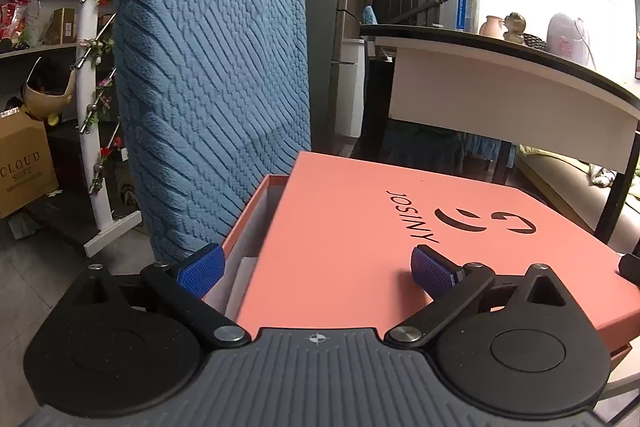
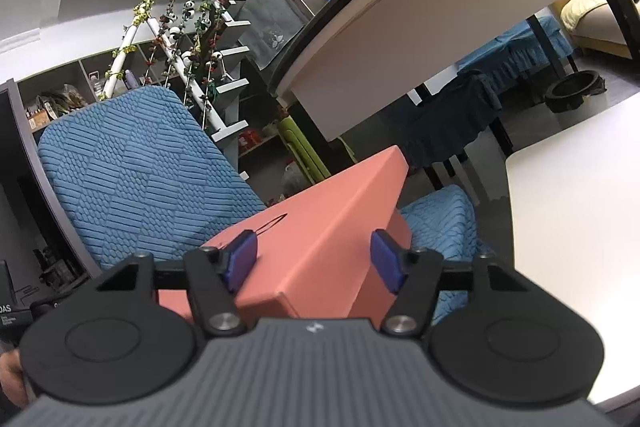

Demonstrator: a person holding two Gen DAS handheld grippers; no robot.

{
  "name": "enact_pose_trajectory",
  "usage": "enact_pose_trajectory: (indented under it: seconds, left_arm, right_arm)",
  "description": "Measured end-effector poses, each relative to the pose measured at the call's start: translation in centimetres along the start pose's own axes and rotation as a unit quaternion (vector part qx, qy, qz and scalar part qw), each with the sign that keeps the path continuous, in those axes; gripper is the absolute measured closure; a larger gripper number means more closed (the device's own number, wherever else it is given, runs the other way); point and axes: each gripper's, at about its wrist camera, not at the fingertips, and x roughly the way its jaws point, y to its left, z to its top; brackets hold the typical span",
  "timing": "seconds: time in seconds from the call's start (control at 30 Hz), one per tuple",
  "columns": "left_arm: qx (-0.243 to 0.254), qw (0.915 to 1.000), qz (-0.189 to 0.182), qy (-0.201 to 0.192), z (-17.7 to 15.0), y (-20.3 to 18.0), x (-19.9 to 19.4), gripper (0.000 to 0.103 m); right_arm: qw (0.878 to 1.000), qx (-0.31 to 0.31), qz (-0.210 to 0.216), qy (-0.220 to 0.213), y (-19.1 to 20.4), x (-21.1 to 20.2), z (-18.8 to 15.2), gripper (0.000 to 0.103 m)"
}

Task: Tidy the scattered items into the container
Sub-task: 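Lower the lid onto the rim of the pink box with the right gripper, then hold the lid edge and settle the lid flat on the box with the right gripper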

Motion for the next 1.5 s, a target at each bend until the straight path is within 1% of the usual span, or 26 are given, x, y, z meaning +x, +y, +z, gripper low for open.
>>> enact_pose_trajectory:
  seconds: [0.07,0.23,0.63,0.83,1.27,1.3,1.37,1.43,1.47,1.5]
  left_arm:
    - [0.003,1.0000,-0.006,0.002,0.0,-0.1,0.0,0.003]
    - [0.015,0.9997,-0.019,0.003,0.0,-0.6,-0.1,0.002]
    - [0.019,0.9997,-0.013,0.002,0.1,-0.6,-0.3,0.002]
    - [0.020,0.9997,-0.011,0.000,0.0,0.0,-0.5,0.002]
    - [0.014,0.9999,0.008,0.000,-0.4,2.5,-0.7,0.002]
    - [0.013,0.9999,0.005,0.000,-0.4,2.7,-0.7,0.002]
    - [0.014,0.9991,-0.040,-0.001,-0.7,2.5,-1.1,0.003]
    - [0.016,0.9965,-0.082,-0.004,-0.9,2.3,-1.6,0.003]
    - [0.026,0.9961,-0.084,-0.011,-1.0,1.8,-2.0,0.002]
    - [0.036,0.9968,-0.069,-0.020,-1.1,1.3,-2.3,0.003]
  right_arm:
    - [1.000,-0.006,-0.002,-0.003,0.0,0.3,0.1,0.040]
    - [1.000,-0.014,-0.001,-0.005,0.5,-1.0,-0.5,0.040]
    - [0.999,-0.032,0.000,-0.010,1.7,-4.2,-1.9,0.040]
    - [0.999,-0.042,0.001,-0.012,2.3,-5.7,-2.6,0.040]
    - [0.997,-0.066,0.035,0.001,3.5,-4.9,-3.4,0.040]
    - [0.997,-0.069,0.037,0.002,3.6,-4.9,-3.5,0.040]
    - [0.996,-0.072,0.044,0.003,3.9,-4.9,-3.6,0.040]
    - [0.996,-0.076,0.056,-0.001,4.3,-5.4,-3.6,0.040]
    - [0.995,-0.082,0.059,-0.004,4.5,-5.8,-3.6,0.040]
    - [0.995,-0.084,0.060,-0.006,4.6,-6.1,-3.6,0.040]
